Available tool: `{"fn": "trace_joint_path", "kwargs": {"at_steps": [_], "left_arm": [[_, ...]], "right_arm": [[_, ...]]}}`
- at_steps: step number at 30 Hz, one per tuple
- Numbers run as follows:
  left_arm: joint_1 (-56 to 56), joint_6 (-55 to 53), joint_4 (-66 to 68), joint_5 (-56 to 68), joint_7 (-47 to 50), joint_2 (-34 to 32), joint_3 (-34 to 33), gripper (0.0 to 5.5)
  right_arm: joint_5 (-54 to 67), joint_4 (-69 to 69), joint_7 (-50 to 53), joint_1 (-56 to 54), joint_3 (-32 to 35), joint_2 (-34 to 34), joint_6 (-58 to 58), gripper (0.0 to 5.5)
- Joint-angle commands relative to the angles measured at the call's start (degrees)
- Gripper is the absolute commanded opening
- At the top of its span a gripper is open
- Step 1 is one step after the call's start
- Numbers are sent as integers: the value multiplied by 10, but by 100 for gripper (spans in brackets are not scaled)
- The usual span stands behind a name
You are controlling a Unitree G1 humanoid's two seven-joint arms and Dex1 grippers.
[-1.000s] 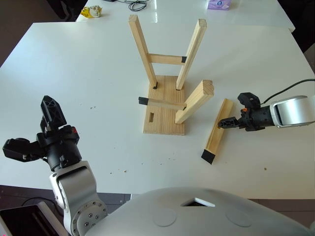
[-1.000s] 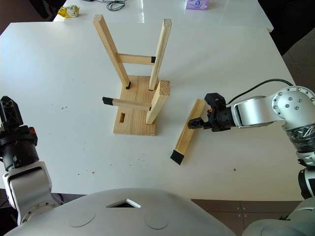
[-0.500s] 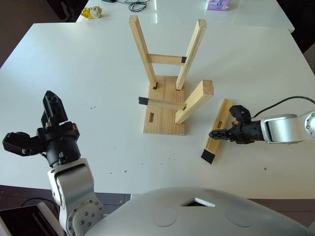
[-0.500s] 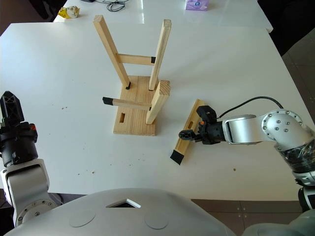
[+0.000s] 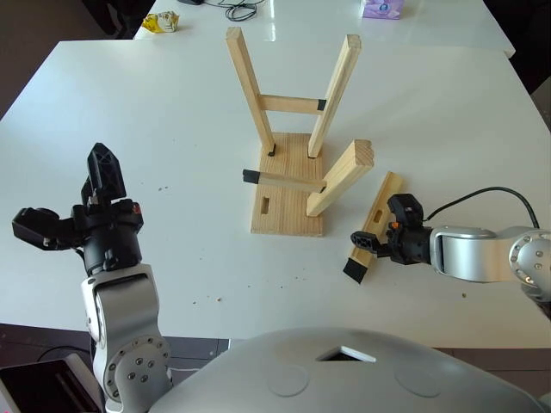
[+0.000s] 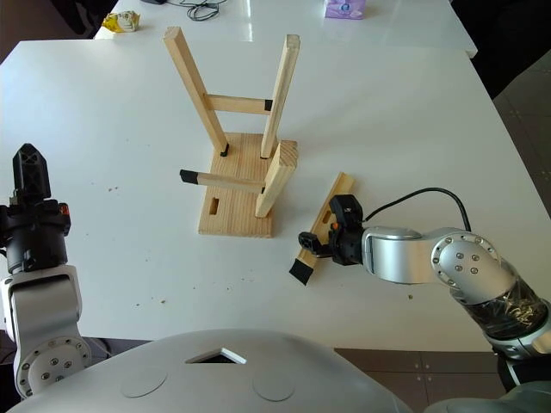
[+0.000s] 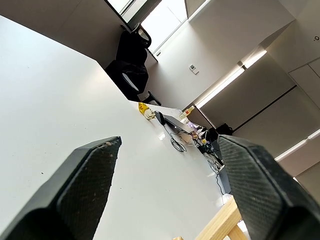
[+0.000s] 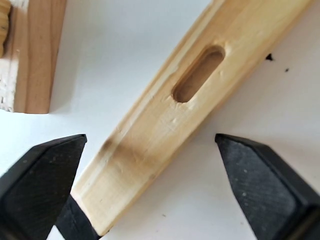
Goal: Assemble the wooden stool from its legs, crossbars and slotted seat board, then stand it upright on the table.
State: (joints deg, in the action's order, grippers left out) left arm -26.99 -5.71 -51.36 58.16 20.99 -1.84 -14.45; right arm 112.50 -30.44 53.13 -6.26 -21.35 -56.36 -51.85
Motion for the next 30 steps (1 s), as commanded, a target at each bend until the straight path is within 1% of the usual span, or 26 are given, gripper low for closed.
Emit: {"fn": "trace_joint_path", "kwargs": {"at_steps": [1,4,9,13,17,24,30], "left_arm": [[9,-12,6,13,8,-12,-9,359],[17,-18,10,25,10,-22,-16,359],[16,-19,7,24,12,-19,-14,359],[6,-7,4,10,9,1,-4,359],[0,5,2,-13,3,25,11,359],[-17,22,1,-34,-11,50,21,359],[-28,29,-2,-40,-15,55,19,359]], "right_arm": [[5,10,37,-8,-13,-12,0,476],[5,12,56,-10,-11,-12,8,476],[5,37,65,-40,-6,-6,-1,476],[-25,99,25,-117,-4,-17,-58,476],[-38,118,-24,-149,-12,-21,-110,476],[-44,122,-113,-140,0,-71,-172,476],[-44,130,-140,-146,-3,-74,-179,476]]}}
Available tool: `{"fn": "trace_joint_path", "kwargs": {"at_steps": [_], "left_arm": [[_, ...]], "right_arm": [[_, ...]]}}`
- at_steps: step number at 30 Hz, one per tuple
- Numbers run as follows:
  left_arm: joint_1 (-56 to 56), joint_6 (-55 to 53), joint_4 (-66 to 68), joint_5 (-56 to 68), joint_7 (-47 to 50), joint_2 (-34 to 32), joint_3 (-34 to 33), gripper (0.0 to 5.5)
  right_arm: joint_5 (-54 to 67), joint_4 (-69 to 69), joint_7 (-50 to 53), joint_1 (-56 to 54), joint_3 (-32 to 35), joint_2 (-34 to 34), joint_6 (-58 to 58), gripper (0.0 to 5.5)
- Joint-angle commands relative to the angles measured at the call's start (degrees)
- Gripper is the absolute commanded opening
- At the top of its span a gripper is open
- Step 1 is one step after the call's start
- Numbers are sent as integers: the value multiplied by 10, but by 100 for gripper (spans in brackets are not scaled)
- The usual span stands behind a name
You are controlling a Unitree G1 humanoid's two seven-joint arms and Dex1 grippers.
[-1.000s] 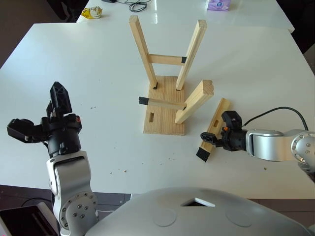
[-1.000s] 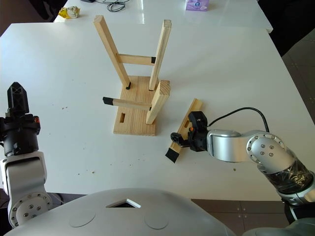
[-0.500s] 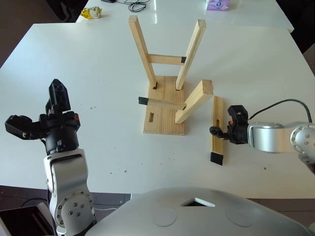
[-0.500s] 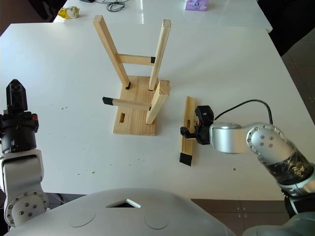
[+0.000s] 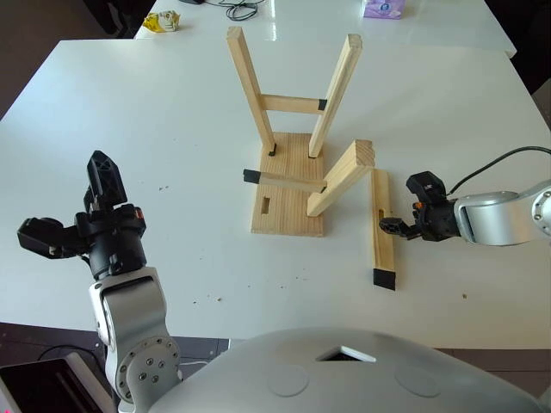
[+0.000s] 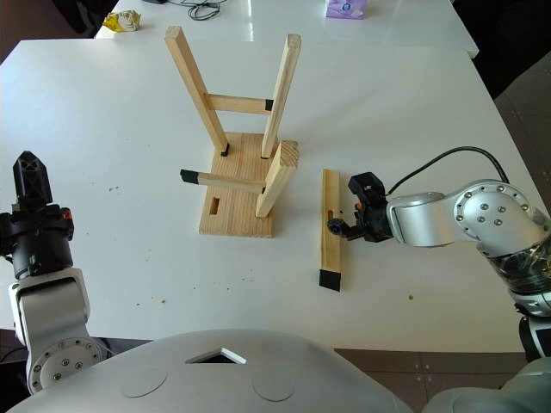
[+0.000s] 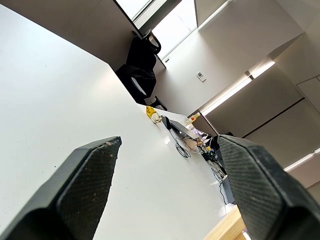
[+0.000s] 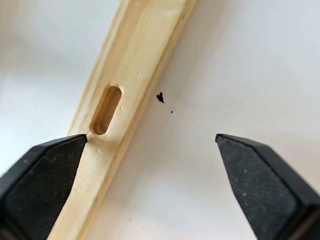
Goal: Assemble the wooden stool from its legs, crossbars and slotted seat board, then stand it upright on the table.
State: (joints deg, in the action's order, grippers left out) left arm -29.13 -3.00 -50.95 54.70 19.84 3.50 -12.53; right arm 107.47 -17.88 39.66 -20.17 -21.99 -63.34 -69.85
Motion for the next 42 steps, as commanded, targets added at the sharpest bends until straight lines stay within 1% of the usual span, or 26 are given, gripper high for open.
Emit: {"fn": "trace_joint_path", "kwargs": {"at_steps": [1,4,8,11,16,22,26,30,35,42], "left_arm": [[-7,2,-7,-5,-3,0,-1,359],[-15,2,-11,-3,-4,0,-1,359],[-20,1,-14,-3,-3,0,1,359],[-16,-2,-15,-1,-1,-5,-1,359],[-7,-18,-15,20,7,-32,-14,359],[10,-40,-12,54,19,-69,-34,359],[26,-56,-7,79,28,-96,-48,359],[35,-67,-4,98,38,-115,-56,359],[34,-66,-6,95,41,-109,-55,359],[25,-54,-9,69,35,-79,-38,359]], "right_arm": [[17,9,-3,-6,3,-4,6,476],[52,27,-9,-1,9,-6,21,476],[55,18,-18,0,6,-12,22,476],[53,-12,-3,4,-10,-18,21,476],[54,-74,13,63,-13,-29,58,476],[46,-139,39,109,-18,-27,98,476],[-4,-179,47,131,-21,-13,109,476],[-82,-197,23,158,-13,-16,103,476],[-157,-187,-30,179,15,-26,92,476],[-276,-150,-148,177,43,-23,60,476]]}}
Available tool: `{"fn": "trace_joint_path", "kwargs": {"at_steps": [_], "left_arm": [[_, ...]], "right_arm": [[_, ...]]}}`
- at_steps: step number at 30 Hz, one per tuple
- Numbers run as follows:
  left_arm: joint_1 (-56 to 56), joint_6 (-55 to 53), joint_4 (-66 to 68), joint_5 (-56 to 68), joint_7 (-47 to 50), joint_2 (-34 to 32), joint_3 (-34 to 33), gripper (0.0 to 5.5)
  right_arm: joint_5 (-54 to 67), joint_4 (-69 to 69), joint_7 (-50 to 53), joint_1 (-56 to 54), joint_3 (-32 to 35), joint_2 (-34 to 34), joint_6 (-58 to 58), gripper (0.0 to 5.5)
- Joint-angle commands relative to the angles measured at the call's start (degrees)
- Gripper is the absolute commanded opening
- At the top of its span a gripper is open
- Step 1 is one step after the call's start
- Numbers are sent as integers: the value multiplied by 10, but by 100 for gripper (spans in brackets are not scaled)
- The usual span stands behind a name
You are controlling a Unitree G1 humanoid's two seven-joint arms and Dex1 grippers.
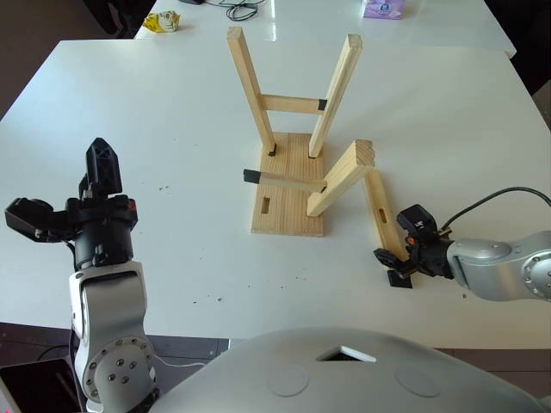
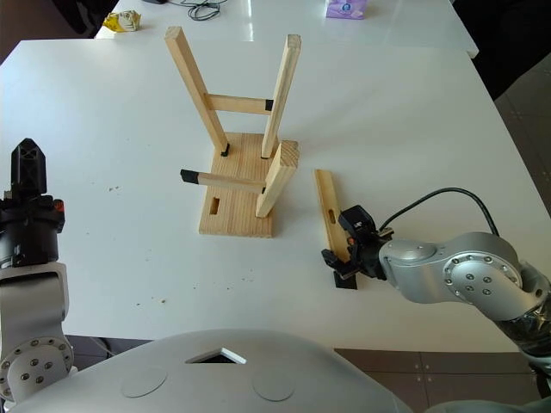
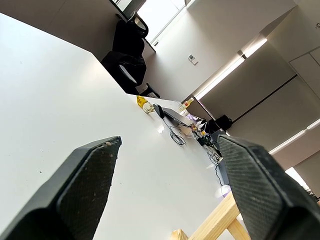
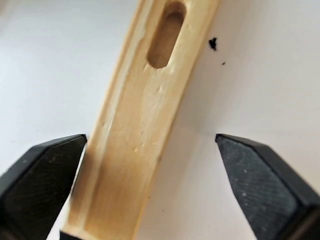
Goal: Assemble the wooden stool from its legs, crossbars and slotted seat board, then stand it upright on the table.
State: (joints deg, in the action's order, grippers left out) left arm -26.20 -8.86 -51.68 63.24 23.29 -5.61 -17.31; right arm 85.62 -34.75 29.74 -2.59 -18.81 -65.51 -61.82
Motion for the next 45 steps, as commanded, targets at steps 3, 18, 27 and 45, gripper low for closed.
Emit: {"fn": "trace_joint_path", "kwargs": {"at_steps": [3,18,27,45], "left_arm": [[-7,10,0,-25,-5,20,14,359],[-30,55,8,-94,-40,88,48,359],[4,65,34,-105,-56,90,41,359],[37,73,71,-109,-81,86,25,359]], "right_arm": [[-128,34,-121,-3,14,-8,-28,476],[-447,107,-529,-62,-32,-47,40,476],[-580,195,-653,-77,-52,-2,103,373],[-718,298,-793,-34,-28,19,244,206]]}}
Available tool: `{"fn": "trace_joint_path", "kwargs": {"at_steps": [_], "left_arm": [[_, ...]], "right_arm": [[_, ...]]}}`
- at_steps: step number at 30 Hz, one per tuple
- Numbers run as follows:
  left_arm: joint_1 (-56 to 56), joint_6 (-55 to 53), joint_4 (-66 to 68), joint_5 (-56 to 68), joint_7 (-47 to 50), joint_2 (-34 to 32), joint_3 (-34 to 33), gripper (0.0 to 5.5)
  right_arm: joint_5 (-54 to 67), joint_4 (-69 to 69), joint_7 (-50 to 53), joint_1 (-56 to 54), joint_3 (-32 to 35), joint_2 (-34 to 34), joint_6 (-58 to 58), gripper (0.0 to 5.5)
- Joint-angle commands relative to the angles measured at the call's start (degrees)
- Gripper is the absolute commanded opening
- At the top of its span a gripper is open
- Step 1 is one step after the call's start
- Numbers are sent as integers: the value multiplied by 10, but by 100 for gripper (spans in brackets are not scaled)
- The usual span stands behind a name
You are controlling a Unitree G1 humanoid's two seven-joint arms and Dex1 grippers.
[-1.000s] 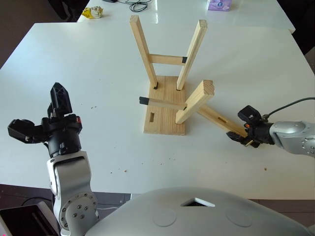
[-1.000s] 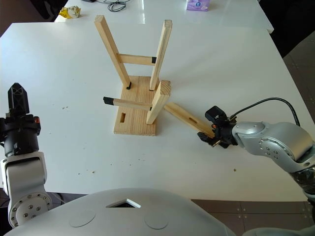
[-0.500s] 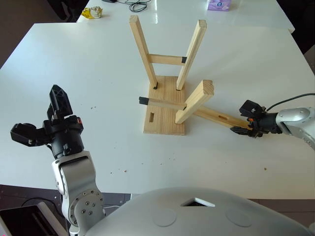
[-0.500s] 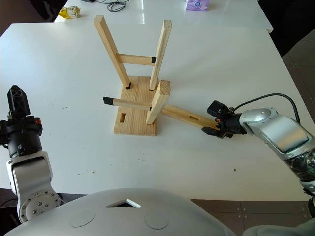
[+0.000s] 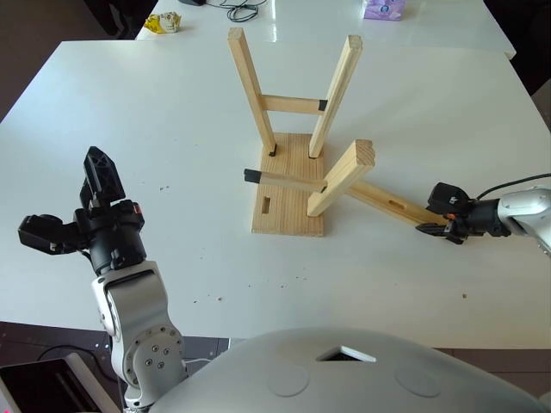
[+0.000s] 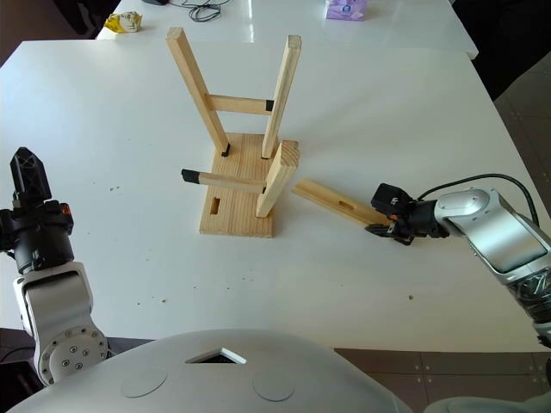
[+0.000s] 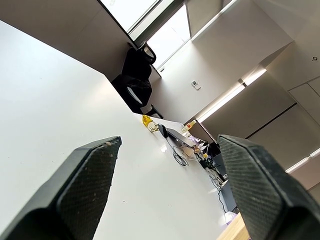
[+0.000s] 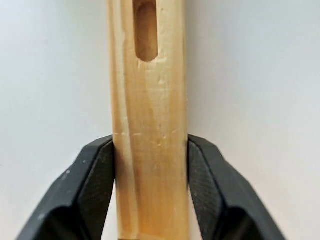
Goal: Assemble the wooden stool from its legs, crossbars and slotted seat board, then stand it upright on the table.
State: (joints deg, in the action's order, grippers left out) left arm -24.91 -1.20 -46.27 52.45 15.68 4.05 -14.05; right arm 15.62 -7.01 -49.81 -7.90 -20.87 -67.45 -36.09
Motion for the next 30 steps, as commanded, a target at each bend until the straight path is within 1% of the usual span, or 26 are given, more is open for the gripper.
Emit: {"fn": "trace_joint_path", "kwargs": {"at_steps": [1,5,7,10,12,14,17,20,24,26,28,30], "left_arm": [[30,-6,20,1,-6,-14,-10,359],[58,-13,37,10,-12,-32,-25,359],[73,-17,46,15,-17,-45,-35,359],[96,-26,60,32,-25,-71,-56,359],[117,-40,73,52,-29,-98,-74,359],[142,-58,90,73,-35,-131,-93,359],[165,-88,109,109,-37,-173,-116,359],[189,-118,133,136,-42,-207,-128,359],[285,-156,214,182,-59,-253,-140,359],[328,-178,245,193,-65,-273,-138,359],[368,-206,268,199,-80,-294,-125,359],[398,-233,277,210,-97,-303,-113,359]], "right_arm": [[-12,14,1,22,1,46,-18,206],[14,-3,-2,20,38,82,-40,206],[30,1,-2,-1,62,108,-52,206],[63,26,24,-62,108,169,-96,206],[90,32,61,-91,154,214,-139,206],[106,27,97,-97,197,249,-160,206],[105,39,153,-101,247,286,-164,206],[118,66,213,-133,309,334,-157,206],[185,56,323,-199,437,428,-146,206],[234,44,367,-255,481,470,-141,206],[281,16,401,-295,508,496,-148,206],[317,-11,425,-320,515,509,-162,206]]}}
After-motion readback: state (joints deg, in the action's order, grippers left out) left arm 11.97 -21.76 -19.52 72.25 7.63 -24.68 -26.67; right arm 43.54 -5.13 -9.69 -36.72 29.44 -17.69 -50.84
